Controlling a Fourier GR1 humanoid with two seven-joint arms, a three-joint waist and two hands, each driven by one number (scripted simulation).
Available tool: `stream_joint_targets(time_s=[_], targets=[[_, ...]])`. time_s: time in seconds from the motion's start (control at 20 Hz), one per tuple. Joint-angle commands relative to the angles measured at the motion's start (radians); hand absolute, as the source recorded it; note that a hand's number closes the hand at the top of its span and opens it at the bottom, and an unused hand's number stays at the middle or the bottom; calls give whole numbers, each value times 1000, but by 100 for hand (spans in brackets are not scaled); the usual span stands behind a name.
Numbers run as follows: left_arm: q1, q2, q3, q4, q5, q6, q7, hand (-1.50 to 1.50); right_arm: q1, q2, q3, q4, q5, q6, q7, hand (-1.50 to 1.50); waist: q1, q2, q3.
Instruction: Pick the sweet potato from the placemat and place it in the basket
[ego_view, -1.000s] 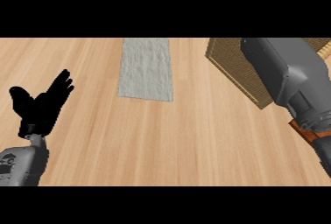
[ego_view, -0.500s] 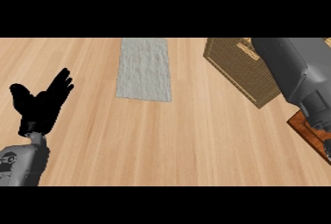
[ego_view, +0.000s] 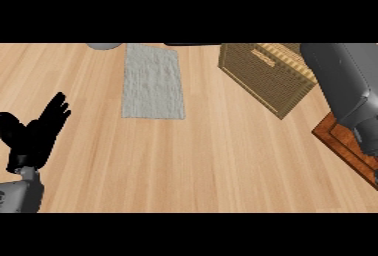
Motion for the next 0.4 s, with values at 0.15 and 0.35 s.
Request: stream_joint_targets(time_s=[0.15,0.35], targets=[[59,5,30,-16,10,12,5,0,226,58,31,-262,-85,56,-2,-150,-58,-25,1],[20,6,31,-18,15,15,28,0,329,50,77,-467,-144,127,-11,-150,-69,-20,1]])
